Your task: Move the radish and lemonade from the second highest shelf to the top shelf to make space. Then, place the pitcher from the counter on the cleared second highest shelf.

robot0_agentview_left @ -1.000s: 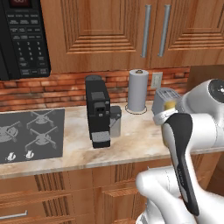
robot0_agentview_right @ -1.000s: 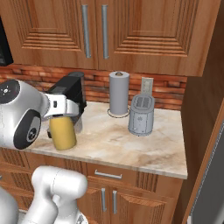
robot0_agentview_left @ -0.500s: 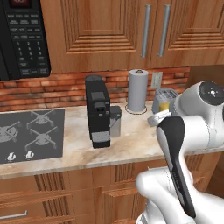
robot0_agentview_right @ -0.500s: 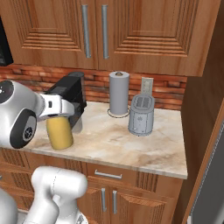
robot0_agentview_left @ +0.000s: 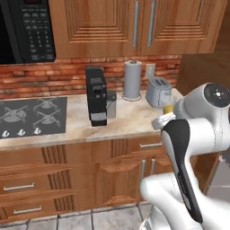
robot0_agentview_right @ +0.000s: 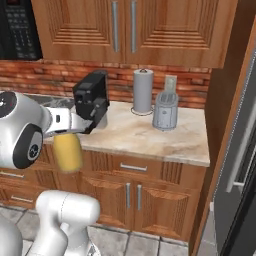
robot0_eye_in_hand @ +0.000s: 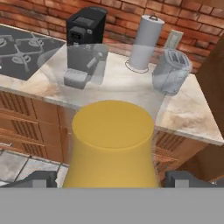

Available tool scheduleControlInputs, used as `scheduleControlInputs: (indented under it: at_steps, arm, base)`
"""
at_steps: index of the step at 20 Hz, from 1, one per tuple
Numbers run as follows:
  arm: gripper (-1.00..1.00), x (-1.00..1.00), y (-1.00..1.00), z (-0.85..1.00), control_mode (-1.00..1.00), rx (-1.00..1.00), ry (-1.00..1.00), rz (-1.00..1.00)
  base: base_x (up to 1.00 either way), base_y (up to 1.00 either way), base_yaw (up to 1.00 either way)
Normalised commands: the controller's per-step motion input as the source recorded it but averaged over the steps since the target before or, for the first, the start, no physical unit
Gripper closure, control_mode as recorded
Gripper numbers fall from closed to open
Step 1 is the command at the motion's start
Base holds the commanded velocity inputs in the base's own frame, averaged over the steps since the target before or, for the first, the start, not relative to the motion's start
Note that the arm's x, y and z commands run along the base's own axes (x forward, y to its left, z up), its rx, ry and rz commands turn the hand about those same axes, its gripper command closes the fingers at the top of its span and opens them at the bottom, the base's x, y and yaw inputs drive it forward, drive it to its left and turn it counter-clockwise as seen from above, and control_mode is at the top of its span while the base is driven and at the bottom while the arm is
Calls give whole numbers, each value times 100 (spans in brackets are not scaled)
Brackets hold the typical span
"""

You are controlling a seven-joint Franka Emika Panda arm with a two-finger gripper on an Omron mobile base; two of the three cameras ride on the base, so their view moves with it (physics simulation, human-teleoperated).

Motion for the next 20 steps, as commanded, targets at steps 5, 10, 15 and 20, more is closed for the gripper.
scheduleControlInputs:
  at_steps: [5,10,15,20]
  arm:
    - [100,0,0,0,100,0,0,0]
    - [100,0,0,0,100,0,0,0]
    - [100,0,0,0,100,0,0,0]
    - [100,0,0,0,100,0,0,0]
  base:
    - [-100,-18,-6]
    - [-97,-47,-19]
    - [-73,-55,-34]
    - [-20,-60,-50]
